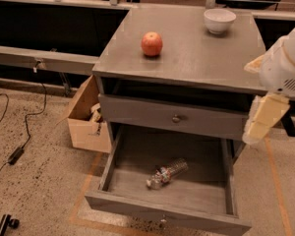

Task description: Pick water bottle from middle drawer and place on counter

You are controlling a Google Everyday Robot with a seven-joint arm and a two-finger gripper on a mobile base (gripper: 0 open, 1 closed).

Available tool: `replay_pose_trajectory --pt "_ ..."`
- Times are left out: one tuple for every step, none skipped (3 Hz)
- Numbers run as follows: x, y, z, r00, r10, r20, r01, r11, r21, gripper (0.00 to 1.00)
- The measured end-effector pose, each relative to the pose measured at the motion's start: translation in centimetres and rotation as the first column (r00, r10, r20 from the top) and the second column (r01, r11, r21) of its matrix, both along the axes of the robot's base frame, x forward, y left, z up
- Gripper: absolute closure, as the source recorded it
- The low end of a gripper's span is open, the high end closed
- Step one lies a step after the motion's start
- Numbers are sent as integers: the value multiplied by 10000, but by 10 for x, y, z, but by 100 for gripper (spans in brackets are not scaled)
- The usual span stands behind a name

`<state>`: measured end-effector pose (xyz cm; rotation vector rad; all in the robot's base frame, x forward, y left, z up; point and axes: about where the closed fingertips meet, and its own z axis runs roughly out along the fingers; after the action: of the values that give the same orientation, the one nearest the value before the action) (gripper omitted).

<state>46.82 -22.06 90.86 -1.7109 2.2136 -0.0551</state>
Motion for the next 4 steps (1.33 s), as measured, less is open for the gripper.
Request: replay_pose_trajectory --pt "31 1 -85 9977 612 -275 -616 9980 -134 0" --pt "42 9 -150 9755 2156 -438 -2188 9718 -881 0" --pt "46 29 -221 9077 4136 -710 -4192 9015 -1077 0" --pt "45 27 -216 9117 4048 -697 -4103 9055 -1082 0"
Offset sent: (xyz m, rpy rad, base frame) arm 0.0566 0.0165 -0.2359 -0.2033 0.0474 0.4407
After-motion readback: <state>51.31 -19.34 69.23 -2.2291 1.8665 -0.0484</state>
